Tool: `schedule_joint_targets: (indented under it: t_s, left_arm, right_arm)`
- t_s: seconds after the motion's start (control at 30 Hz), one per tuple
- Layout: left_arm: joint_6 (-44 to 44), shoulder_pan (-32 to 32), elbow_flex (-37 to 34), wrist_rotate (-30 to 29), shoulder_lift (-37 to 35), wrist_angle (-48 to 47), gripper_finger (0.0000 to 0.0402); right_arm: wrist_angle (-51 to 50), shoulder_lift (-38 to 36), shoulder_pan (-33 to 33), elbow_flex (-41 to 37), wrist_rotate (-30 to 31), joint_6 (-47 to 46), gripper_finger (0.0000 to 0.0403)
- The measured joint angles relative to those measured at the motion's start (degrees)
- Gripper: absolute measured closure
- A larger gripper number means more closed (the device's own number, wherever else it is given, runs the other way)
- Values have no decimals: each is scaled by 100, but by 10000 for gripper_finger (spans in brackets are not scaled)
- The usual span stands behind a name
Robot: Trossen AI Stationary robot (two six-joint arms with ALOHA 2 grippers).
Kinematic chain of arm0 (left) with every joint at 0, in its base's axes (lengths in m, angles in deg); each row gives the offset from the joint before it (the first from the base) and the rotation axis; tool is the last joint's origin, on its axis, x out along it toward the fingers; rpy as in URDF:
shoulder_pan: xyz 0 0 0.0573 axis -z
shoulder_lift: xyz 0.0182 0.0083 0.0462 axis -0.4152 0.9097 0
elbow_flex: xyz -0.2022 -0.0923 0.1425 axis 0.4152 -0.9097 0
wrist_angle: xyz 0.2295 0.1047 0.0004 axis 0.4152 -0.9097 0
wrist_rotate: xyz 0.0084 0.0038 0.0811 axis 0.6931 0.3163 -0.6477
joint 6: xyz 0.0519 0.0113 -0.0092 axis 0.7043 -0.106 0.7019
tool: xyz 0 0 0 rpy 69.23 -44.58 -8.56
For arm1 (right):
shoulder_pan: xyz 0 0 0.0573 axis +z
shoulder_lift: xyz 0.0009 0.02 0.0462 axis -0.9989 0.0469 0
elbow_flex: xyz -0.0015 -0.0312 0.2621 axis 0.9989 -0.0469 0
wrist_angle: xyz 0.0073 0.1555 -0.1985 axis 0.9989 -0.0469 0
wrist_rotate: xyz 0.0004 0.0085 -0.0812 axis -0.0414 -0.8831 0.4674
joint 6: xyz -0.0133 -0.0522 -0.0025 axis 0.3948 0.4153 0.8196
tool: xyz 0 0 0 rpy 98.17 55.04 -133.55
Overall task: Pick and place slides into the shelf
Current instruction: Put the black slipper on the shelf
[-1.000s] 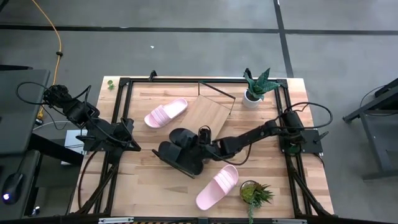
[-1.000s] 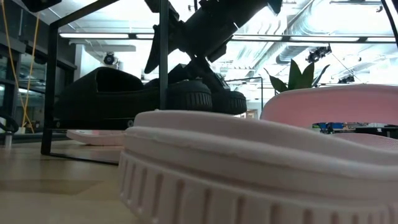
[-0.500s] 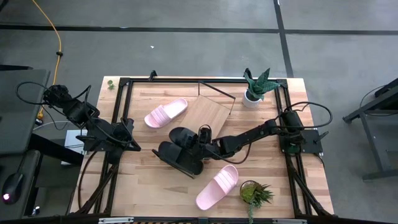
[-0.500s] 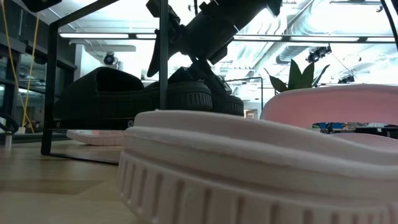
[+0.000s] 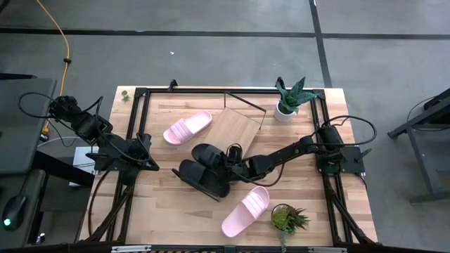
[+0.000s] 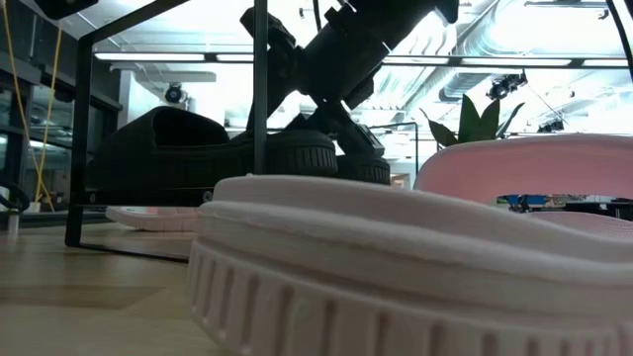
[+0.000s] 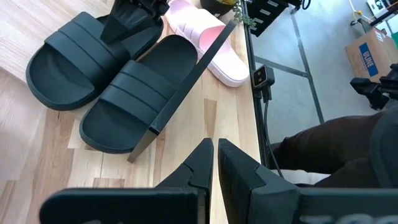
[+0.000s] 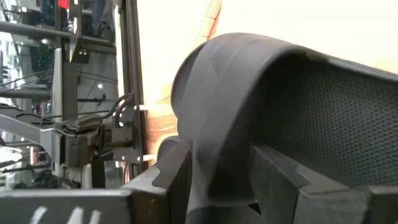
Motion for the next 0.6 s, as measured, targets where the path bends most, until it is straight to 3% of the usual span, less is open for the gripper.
schedule_joint_targets:
  t_s: [0.6]
  left_arm:
    - [24, 0, 0, -39, 0, -60, 387]
  right_arm:
    - [119, 0, -18, 0, -28, -1, 261]
